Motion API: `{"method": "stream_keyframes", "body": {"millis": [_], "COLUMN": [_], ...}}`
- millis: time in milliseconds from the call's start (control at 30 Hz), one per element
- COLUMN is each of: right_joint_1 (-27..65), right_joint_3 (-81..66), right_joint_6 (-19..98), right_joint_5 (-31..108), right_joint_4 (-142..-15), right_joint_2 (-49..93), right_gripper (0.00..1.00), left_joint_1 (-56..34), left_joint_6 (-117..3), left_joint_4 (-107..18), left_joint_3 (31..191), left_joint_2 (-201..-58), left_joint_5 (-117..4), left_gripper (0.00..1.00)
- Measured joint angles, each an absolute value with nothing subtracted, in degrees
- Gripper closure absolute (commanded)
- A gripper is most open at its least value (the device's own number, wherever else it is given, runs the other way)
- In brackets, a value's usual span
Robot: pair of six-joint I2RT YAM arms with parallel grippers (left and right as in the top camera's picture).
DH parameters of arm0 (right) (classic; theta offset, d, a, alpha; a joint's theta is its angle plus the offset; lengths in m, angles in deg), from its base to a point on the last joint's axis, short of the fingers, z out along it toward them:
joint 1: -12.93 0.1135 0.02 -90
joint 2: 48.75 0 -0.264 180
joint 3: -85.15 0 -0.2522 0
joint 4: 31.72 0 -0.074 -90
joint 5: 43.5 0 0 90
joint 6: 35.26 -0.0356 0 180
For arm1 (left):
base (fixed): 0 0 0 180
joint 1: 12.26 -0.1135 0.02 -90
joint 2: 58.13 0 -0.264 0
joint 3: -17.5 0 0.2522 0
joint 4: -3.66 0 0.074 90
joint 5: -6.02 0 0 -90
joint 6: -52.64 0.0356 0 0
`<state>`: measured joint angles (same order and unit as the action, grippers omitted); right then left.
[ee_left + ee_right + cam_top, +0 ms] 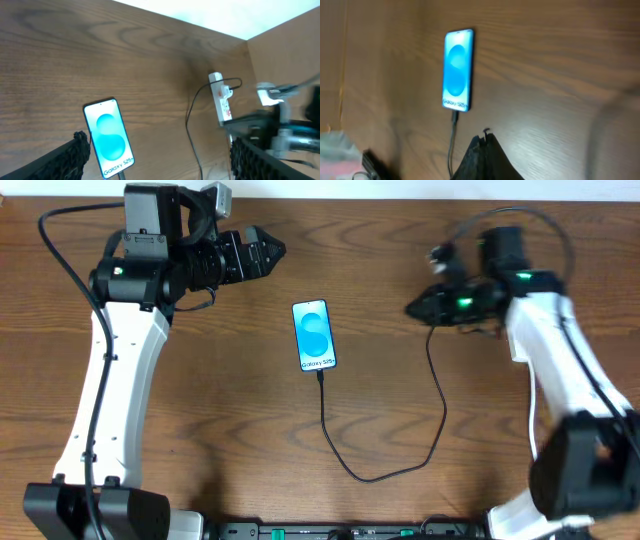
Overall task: Plug charger to phone and switch on socket
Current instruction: 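Open both grippers and withdraw them from the phone, then move the right gripper to the orange switch beside the charger socket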
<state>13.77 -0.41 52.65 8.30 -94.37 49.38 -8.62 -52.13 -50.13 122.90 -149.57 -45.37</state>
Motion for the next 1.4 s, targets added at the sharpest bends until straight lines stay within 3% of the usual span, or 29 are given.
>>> {"method": "stream_keyframes", "body": {"millis": [133,533,1400], "right_joint_1": [4.63,-16.37,-20.2], "right_joint_3": [-0.39,-0.39,-0.39], "right_joint_6": [52.15,52.24,52.33], "right_joint_5": [11.69,14.93,15.25], "right_joint_4": [-97.62,-96.71,-73.47], "right_joint_2": [43.76,46.25,62.87], "right_gripper": [0.99,0.99,0.99], "left_joint_1": [-8.65,-8.65,-8.62], "left_joint_6": [-52.15,-52.15,-52.15], "left_joint_4": [-50.24,-50.24,-50.24], "left_joint_3": [122.9,122.9,122.9], "left_joint_2": [-149.57,-149.57,-149.57], "left_joint_5": [-45.37,-45.37,-45.4], "left_gripper": [0.08,0.08,0.07]}}
